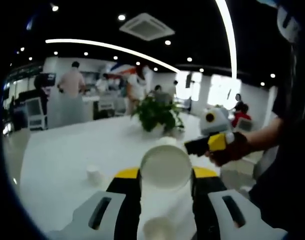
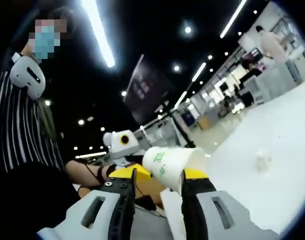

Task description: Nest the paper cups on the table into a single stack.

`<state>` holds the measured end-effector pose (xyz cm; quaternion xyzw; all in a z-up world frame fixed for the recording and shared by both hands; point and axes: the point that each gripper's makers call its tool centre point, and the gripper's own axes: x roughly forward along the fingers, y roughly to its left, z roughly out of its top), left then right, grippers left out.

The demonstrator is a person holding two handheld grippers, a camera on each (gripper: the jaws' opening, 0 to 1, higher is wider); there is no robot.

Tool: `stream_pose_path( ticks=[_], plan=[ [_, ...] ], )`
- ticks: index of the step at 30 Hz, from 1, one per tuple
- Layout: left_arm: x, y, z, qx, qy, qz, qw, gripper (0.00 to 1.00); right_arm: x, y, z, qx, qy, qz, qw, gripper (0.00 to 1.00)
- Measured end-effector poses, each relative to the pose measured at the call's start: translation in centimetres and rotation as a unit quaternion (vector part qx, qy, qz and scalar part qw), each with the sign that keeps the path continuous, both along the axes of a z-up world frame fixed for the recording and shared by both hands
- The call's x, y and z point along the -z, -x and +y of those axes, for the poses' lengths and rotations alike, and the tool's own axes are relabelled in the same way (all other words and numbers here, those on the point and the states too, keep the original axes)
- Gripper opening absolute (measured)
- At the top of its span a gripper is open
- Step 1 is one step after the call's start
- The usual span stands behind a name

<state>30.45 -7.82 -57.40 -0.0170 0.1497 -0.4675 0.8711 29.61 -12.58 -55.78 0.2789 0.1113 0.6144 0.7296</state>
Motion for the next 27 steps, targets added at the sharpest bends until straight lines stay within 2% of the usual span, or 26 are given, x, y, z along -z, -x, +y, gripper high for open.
stream_pose_path(
  ticks=[3,8,12,17,23,27],
  plan=[
    [-0.4,0.4,-0.5,0.005,0.005,-0.009,0.9999,0.37,-0.6,-0.3,-0.5,-0.001,-0.026,0.010,0.9996,0.18],
    [-0.5,0.7,-0.7,0.007,0.007,-0.015,0.9998,0.37,-0.7,-0.3,-0.7,-0.010,-0.036,0.021,0.9991,0.10],
    [-0.7,1.1,-0.7,0.012,0.009,-0.021,0.9997,0.37,-1.0,-0.1,-0.8,-0.026,-0.063,0.050,0.9964,0.04],
    [-0.4,1.2,-0.6,0.010,0.005,-0.021,0.9997,0.37,-1.3,0.5,-0.5,-0.041,-0.067,0.048,0.9958,0.01],
    [-0.2,1.6,-0.6,0.014,-0.001,-0.024,0.9996,0.37,-1.8,0.9,-0.4,-0.066,-0.089,0.080,0.9906,0.00],
    [0.1,1.8,-0.5,0.013,-0.007,-0.023,0.9996,0.38,-1.5,1.1,-0.1,-0.068,-0.072,0.072,0.9925,0.00]
  ],
)
